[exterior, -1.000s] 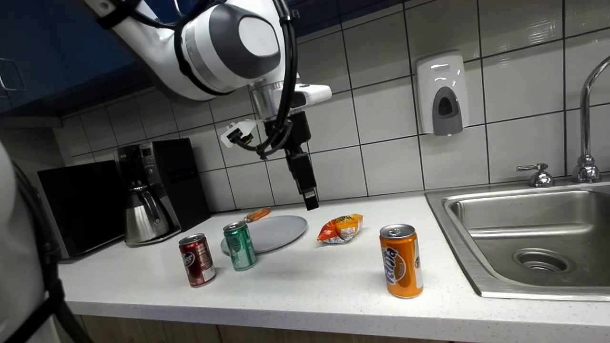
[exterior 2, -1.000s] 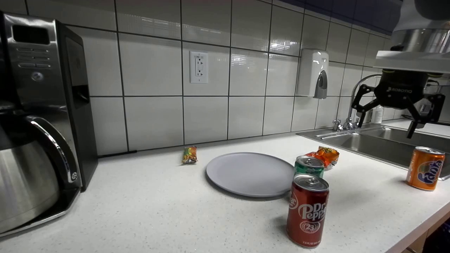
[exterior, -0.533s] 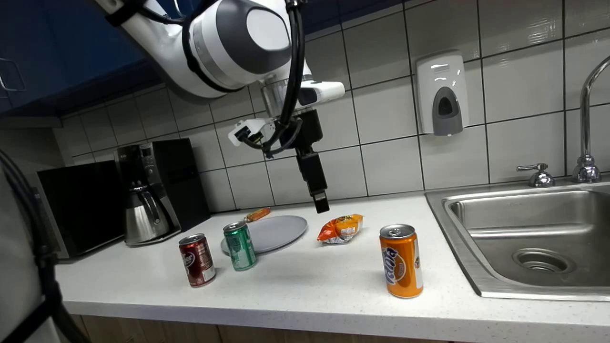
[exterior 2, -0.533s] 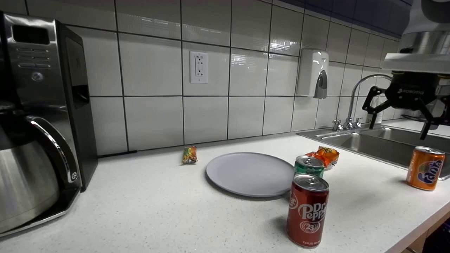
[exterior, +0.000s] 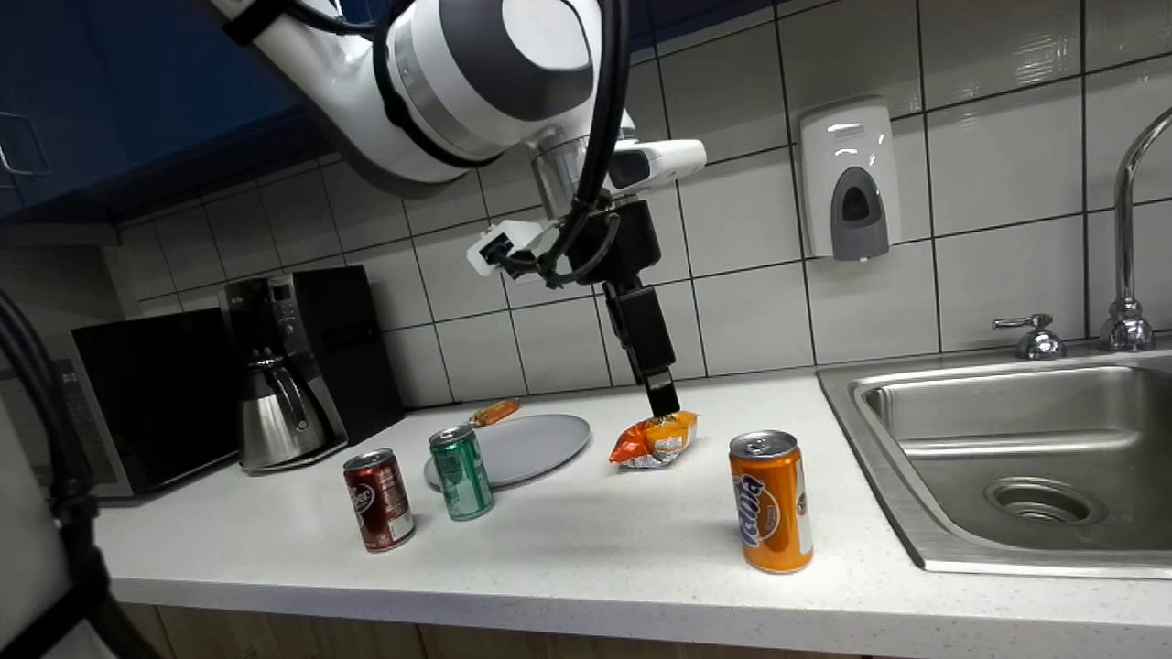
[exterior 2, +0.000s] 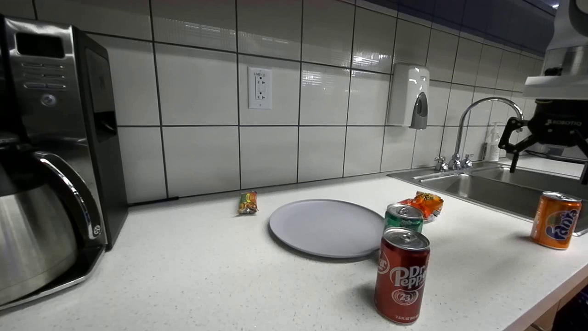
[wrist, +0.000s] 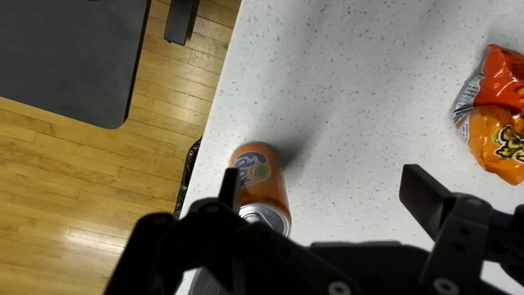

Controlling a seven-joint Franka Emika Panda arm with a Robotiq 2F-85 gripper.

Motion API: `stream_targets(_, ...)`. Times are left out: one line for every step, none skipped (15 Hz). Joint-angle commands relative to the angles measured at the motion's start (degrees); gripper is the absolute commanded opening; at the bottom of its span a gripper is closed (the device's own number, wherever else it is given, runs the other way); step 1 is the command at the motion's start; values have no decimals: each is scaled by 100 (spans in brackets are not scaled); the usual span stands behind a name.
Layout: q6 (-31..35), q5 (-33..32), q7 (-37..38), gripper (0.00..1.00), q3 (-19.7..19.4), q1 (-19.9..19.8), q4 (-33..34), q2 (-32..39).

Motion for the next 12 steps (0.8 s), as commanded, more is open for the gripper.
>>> stream_targets(-127,-218,79,100,-22,-258,7,-78)
stream_targets(-115,-246,99,100,-35,-308,10,-61)
stream_targets(-98,-256,92,100,-64,-341,13,-42)
stream_targets(-80,-284,104,100,-83,-391,16,-13)
stream_targets(-75,-290,102,100,-105,-426,21,9)
stream_targets(-28,-289,86,100,-148,-461,14,38)
stream_targets(1,-307,76,100,-183,-491,21,78)
stream_targets(51,-340,97,100,-206,-535,33,124)
stream_targets(94,-349,87,100,-241,-561,46,167)
stream_targets(143,-362,73,100,-275,-586,74,240)
stream_targets(175,-380,79,100,-297,-608,98,306)
stream_targets(222,-387,61,100,-335,-617,126,391)
